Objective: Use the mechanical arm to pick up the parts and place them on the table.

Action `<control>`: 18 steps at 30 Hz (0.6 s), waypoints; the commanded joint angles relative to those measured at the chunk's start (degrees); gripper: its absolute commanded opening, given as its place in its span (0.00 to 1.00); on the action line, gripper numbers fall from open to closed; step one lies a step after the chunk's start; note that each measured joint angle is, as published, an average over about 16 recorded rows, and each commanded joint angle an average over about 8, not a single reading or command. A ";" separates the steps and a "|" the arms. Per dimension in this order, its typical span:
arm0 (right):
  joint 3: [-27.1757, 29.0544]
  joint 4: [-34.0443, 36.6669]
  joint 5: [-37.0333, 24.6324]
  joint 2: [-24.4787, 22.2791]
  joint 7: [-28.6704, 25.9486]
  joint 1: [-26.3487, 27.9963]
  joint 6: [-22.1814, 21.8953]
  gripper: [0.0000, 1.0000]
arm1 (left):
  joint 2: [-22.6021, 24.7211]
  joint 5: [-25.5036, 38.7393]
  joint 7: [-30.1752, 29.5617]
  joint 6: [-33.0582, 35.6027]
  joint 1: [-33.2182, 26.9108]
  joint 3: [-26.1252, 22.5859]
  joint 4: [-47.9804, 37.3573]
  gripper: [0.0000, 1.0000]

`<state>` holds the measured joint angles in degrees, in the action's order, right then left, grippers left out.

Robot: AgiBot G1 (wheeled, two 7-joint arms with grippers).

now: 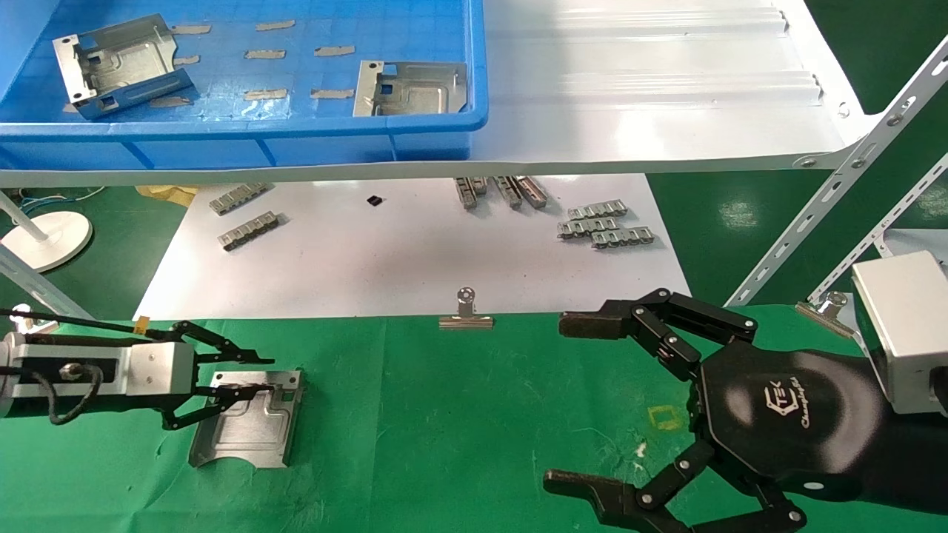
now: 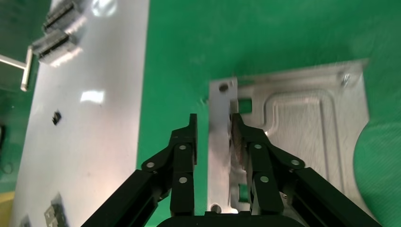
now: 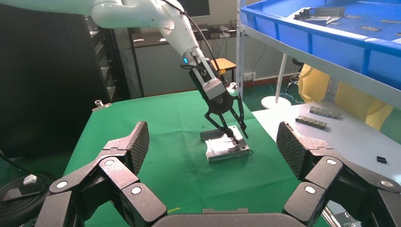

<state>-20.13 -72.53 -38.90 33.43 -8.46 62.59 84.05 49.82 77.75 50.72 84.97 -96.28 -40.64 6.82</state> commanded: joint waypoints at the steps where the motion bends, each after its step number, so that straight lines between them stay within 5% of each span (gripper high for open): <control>1: 0.00 0.00 0.00 0.00 0.00 0.00 0.00 1.00 | 0.05 -0.07 0.36 1.05 -0.40 0.01 -0.79 1.00; 18: 0.00 0.02 0.02 -0.01 0.01 -0.02 -0.02 1.00 | 0.04 -4.48 -8.54 5.23 -1.20 2.82 -8.26 1.00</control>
<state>-20.13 -72.52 -38.89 33.42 -8.45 62.58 84.03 49.81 73.40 42.34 90.18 -97.55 -37.90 -1.18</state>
